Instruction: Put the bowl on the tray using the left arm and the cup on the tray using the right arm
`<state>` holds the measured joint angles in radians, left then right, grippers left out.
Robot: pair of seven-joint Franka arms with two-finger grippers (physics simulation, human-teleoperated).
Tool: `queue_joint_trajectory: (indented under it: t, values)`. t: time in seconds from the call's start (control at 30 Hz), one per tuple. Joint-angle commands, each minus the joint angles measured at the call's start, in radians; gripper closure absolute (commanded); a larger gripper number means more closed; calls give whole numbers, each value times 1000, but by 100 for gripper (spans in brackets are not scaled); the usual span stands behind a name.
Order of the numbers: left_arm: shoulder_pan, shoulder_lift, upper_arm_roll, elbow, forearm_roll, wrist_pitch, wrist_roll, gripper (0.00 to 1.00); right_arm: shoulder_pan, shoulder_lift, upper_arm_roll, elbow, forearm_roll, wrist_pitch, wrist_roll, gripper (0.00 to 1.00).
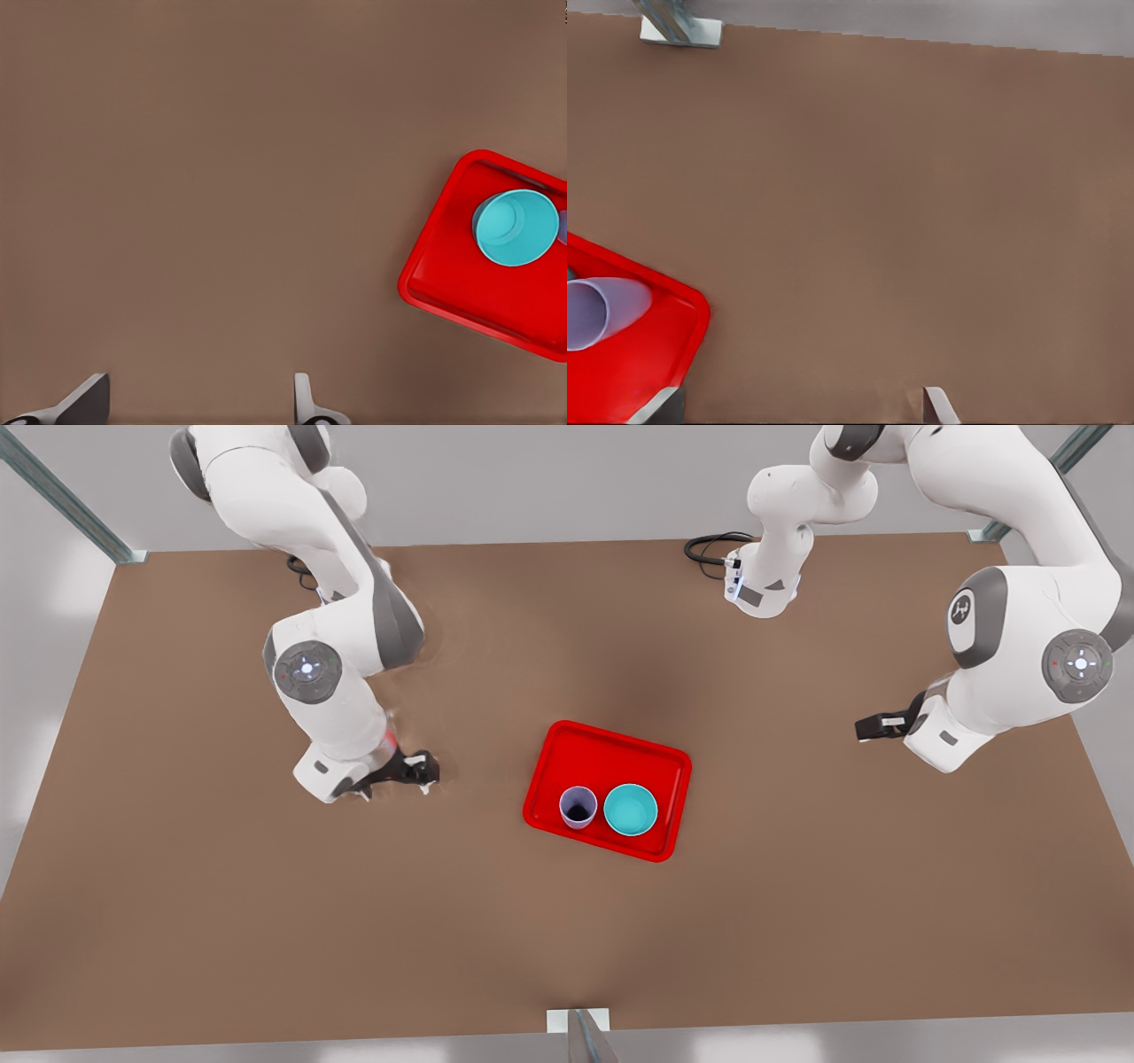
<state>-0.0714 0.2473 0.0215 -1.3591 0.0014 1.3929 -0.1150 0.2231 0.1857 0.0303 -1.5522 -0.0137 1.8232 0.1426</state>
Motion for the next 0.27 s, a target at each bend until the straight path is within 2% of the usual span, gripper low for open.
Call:
queue_joint_trajectory:
  t: [0.0, 0.03, 0.1, 0.23]
  values:
    - [-1, 0, 0, 0, 0, 0, 0, 0, -39, -32, 17, -26, 3, -2, -46, 0]
    - [1, 0, 0, 0, 0, 0, 0, 0, -252, -49, 146, -25, 3, -50, -161, 0]
    - [-1, 0, 0, 0, 0, 0, 0, 0, -295, -51, 143, 92, 5, -220, -153, 0]
    - [-1, 0, 0, 0, 0, 0, 0, 0, -360, -49, 146, 95, 1, -232, -121, 0]
